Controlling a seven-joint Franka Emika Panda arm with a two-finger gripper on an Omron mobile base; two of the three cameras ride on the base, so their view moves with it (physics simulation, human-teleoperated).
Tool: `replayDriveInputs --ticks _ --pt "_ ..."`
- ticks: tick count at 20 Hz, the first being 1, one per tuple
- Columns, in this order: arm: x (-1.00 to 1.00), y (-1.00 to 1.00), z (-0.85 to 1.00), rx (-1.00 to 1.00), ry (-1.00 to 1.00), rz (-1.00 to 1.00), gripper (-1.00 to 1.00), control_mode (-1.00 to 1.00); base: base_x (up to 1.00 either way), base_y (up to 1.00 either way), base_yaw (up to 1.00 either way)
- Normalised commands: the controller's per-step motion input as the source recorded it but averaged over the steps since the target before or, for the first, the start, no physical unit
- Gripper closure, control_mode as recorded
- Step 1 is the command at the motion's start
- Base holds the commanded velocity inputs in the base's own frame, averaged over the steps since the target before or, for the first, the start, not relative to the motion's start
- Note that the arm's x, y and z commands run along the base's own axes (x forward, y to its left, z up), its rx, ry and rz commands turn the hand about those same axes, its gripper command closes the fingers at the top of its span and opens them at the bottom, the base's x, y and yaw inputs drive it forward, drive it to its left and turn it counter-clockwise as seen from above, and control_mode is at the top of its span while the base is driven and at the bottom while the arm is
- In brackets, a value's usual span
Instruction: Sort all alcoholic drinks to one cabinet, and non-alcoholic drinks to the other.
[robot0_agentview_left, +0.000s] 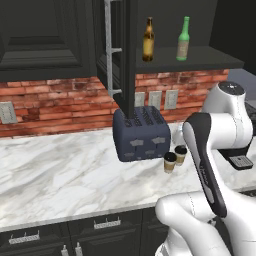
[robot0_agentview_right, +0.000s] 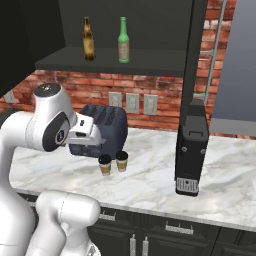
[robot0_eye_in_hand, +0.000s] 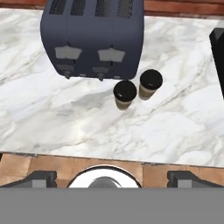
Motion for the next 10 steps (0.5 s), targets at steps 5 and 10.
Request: replayDriveInputs --ticks 5,10 --pt "0.02 0.0 -0.31 0.0 0.0 0.0 -1.0 -1.0 0.0 0.0 0.0" --pt "0.12 0.0 -0.29 0.0 -0.04 0.0 -1.0 -1.0 0.0 0.0 0.0"
